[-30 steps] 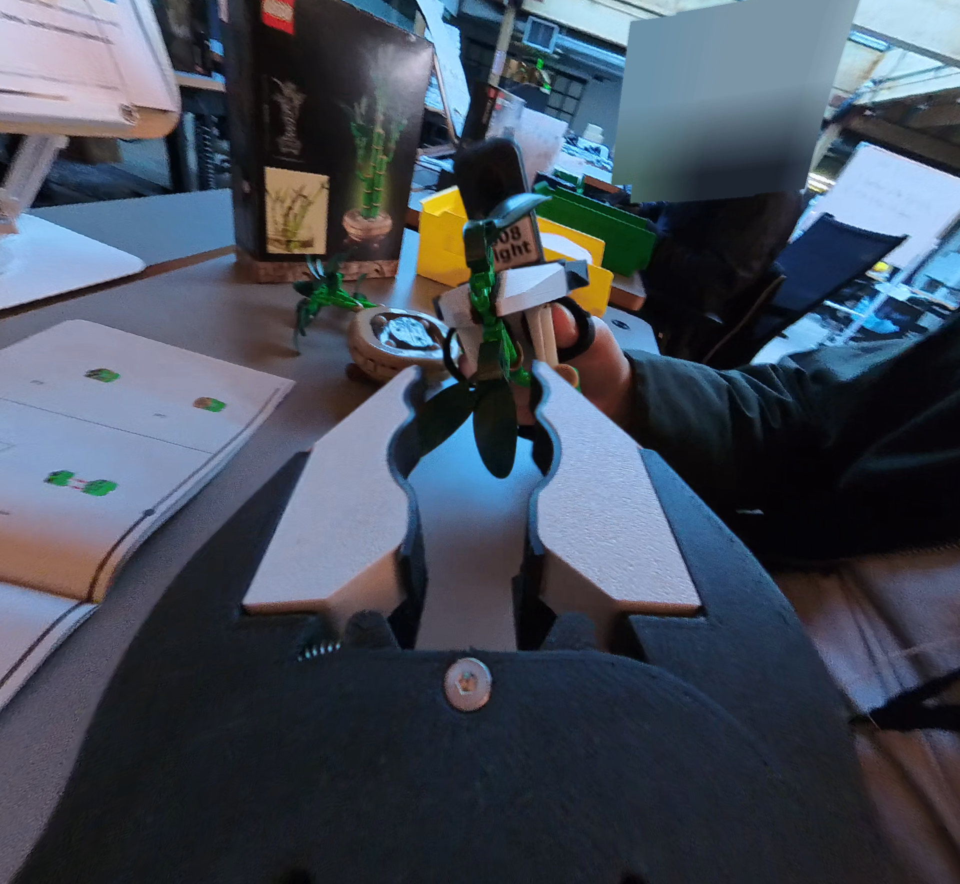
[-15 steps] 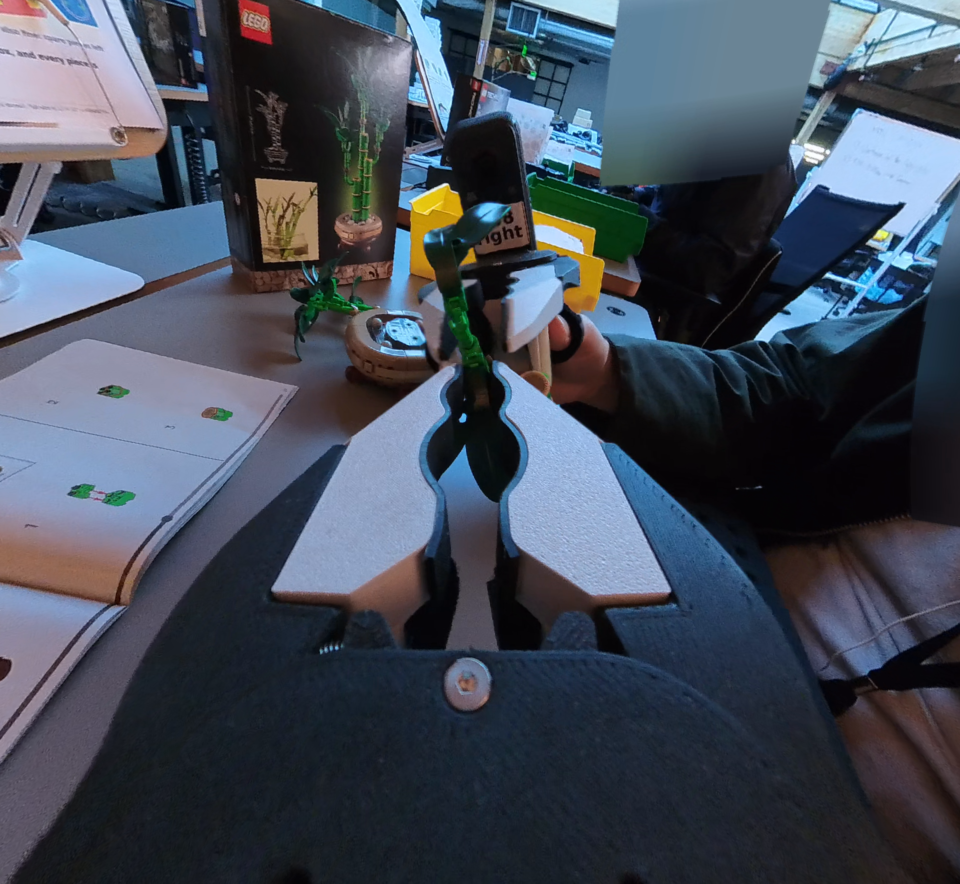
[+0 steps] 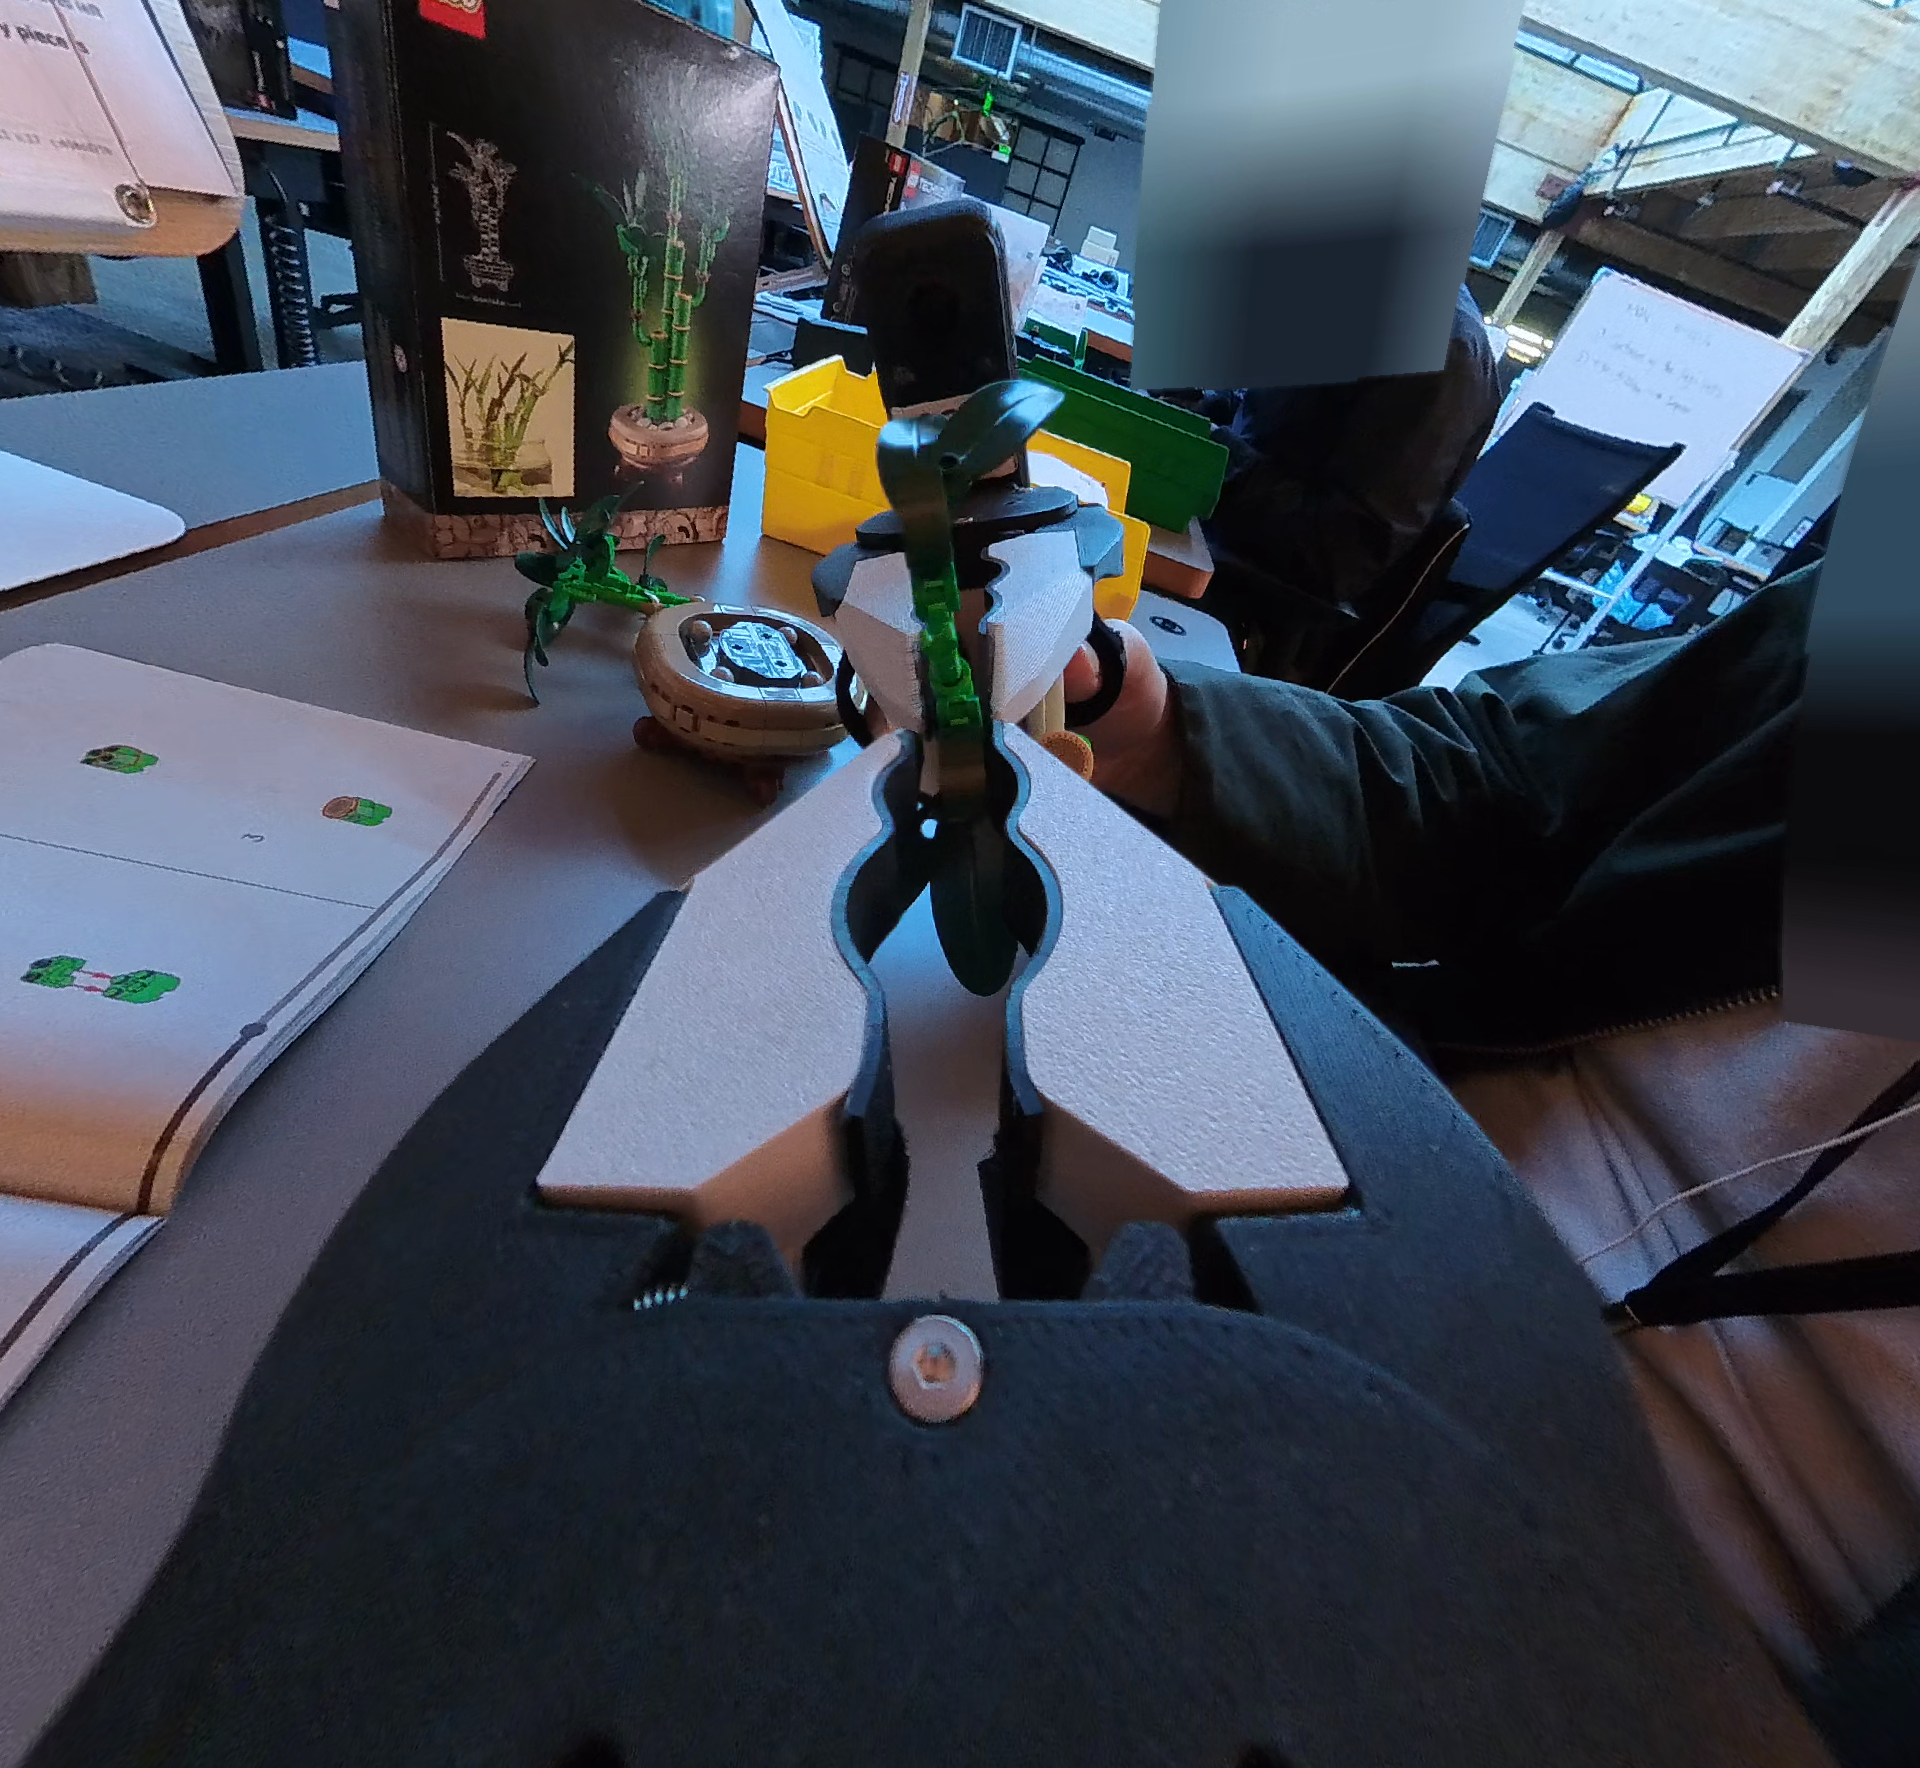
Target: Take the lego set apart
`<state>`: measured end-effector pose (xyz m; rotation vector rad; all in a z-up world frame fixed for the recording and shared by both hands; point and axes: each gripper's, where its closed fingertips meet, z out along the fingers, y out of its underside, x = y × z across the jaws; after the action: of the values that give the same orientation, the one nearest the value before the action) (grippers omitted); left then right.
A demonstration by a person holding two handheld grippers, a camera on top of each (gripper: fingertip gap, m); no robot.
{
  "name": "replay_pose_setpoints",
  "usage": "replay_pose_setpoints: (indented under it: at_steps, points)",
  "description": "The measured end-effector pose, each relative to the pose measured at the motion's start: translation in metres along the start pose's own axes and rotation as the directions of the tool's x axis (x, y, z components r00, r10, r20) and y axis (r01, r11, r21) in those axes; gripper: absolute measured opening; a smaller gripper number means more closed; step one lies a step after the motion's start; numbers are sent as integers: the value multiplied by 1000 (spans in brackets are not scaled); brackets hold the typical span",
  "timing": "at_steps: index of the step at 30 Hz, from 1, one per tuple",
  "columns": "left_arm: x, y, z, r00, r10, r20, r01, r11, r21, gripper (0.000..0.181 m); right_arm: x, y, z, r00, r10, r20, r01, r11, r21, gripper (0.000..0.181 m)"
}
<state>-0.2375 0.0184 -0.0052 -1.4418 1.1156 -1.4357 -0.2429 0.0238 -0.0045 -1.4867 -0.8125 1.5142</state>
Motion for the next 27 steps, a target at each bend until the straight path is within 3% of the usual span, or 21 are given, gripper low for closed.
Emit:
replay_pose_setpoints:
  at_steps: [5,12,27]
  points:
    - [4,-3,-1,998,67,17,-67,998,-3,7,-3,1,1,999,-54,-6,53,999,-10,8]
    - [4,-1,0,998,58,10,-58,998,-9,7,-2,3,1,1000,-5,12,6,1000,-15,7]
    - [1,9,1,998,57,13,-56,997,-61,16,2,8,0,997,-71,-44,68,995,-68,7]
